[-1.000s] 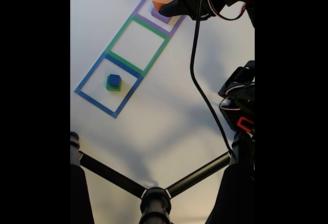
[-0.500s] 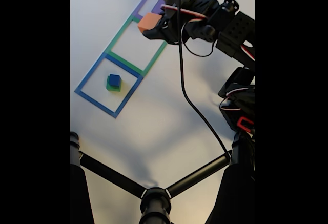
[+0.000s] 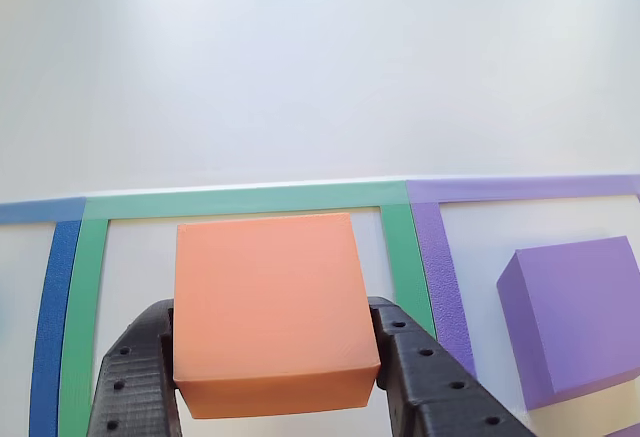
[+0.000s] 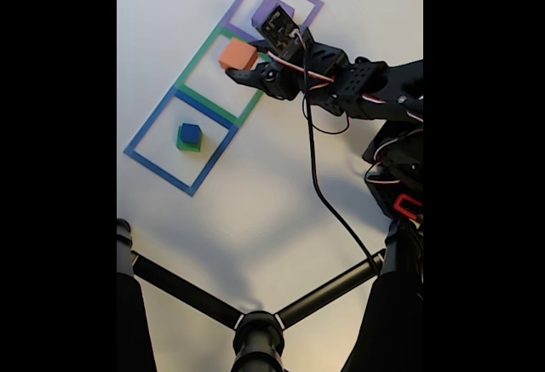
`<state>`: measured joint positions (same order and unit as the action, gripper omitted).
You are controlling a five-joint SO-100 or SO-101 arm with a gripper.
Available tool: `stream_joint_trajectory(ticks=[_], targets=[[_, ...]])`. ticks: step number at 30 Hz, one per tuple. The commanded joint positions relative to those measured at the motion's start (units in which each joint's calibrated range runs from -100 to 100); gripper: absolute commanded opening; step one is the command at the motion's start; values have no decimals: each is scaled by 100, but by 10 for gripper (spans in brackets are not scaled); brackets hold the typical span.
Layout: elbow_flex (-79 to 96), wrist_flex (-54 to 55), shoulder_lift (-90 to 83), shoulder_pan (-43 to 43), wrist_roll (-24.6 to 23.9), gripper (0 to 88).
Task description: Tower of hanoi
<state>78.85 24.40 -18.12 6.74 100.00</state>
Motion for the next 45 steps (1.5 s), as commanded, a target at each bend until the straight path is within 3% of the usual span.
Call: stream_joint_trajectory(ticks=[1, 11, 27, 45], targets=[[34, 1174, 562, -75, 0, 129], [-247, 2598, 2092, -22, 0, 130], [-465, 3068, 2901, -83, 0, 136], [-502, 3238, 3094, -98, 0, 291]])
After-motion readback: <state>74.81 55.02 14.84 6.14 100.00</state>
